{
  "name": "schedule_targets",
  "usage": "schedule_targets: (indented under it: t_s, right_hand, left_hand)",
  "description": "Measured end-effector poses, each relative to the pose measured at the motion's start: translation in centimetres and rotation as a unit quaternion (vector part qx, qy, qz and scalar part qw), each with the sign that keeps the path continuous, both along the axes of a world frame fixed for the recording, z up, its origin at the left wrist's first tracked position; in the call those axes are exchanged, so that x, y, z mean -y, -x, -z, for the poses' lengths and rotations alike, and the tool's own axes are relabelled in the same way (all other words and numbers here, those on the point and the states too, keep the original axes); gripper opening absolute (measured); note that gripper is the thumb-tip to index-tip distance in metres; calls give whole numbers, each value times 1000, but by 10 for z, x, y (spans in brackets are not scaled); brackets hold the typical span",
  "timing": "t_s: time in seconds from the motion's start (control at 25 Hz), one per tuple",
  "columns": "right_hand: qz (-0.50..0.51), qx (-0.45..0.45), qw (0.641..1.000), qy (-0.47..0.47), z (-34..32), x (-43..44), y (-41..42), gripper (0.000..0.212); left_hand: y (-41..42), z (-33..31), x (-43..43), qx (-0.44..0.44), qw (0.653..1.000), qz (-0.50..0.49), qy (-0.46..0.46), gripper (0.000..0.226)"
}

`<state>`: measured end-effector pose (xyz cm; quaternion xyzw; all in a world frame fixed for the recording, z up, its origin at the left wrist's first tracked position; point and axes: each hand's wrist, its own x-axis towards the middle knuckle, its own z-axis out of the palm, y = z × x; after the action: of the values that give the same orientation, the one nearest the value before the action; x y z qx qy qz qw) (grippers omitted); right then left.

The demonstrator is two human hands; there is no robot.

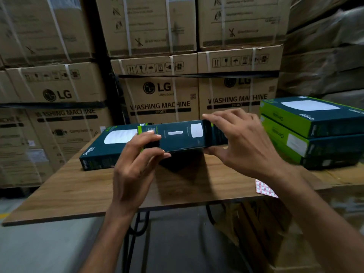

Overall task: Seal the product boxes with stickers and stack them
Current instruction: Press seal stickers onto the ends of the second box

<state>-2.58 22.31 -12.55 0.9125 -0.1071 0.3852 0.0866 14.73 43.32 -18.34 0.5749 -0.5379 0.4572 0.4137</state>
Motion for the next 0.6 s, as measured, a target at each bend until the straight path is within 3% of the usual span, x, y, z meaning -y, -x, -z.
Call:
schedule_targets:
  t_s: [0.2, 0.32, 0.44, 0.6]
  right_hand:
    - [-34, 23, 999, -34, 3, 4, -8, 78]
    - [-79, 89, 983, -141, 12, -12, -14, 74]
    - [-95, 155, 958, -224, 29, -38, -9, 73]
    - [-85, 99, 958, -257, 35, -46, 1, 95]
  left_hand:
    - [12, -15, 10, -103, 986, -32, 129, 45]
    - [18, -24, 26, -333, 920, 7, 209, 69]
    - [33, -26, 36, -467, 861, 120, 162, 65]
    - [42, -35, 31, -445, 874, 188, 59, 48]
